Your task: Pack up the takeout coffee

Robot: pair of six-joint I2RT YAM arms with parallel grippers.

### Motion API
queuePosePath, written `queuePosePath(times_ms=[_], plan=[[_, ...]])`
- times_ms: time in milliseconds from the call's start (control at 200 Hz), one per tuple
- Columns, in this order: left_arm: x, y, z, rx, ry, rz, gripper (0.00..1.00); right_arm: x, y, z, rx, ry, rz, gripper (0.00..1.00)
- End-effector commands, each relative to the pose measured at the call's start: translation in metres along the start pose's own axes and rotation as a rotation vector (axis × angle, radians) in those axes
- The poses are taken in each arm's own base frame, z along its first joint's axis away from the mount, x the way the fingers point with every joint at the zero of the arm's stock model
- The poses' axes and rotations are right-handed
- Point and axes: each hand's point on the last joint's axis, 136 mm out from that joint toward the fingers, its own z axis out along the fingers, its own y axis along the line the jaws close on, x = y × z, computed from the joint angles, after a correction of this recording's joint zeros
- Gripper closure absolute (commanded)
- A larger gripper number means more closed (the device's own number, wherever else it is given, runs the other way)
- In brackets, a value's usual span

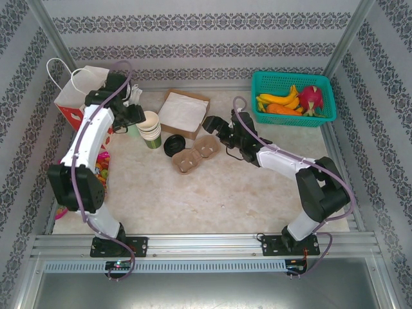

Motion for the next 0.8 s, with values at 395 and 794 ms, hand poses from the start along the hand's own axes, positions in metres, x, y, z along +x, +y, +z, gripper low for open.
queuePosePath(times_ms=[395,794], plan=[[0.005,-0.007,0.027,-0.082,0.124,0.125,0.78,0.001,-0.002,-0.008,0.113,0.009,-0.117,0.02],[0.005,-0.01,0.026,-0.066,0.132,0.135,0.9,-0.002,-0.002,-0.01,0.162,0.012,-0.172,0.02]])
